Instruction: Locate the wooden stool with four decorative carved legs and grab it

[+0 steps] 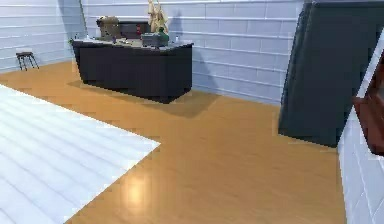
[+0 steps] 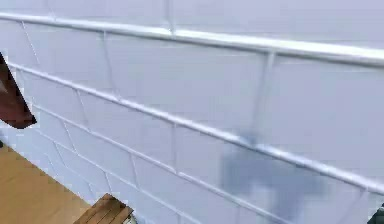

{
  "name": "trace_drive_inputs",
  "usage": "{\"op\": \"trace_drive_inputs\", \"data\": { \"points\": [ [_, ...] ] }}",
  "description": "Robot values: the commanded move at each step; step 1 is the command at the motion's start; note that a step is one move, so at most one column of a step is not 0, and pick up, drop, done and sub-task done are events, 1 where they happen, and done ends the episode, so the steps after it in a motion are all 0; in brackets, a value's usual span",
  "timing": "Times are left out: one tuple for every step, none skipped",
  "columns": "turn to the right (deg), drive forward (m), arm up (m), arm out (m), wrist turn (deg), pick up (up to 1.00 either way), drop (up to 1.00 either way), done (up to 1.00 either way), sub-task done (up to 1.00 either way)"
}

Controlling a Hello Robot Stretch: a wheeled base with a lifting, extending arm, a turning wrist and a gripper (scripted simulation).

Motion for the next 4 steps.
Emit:
{"op": "trace_drive_inputs", "data": {
  "points": [
    [-45.0, 0.0, 0.0, 0.0, 0.0, 0.0, 0.0, 0.0, 0.0],
    [-12.0, 0.0, 0.0, 0.0, 0.0, 0.0, 0.0, 0.0, 0.0],
    [0.0, 0.15, 0.0, 0.0, 0.0, 0.0, 0.0, 0.0, 0.0],
    [15.0, 0.0, 0.0, 0.0, 0.0, 0.0, 0.0, 0.0, 0.0]
  ]
}}
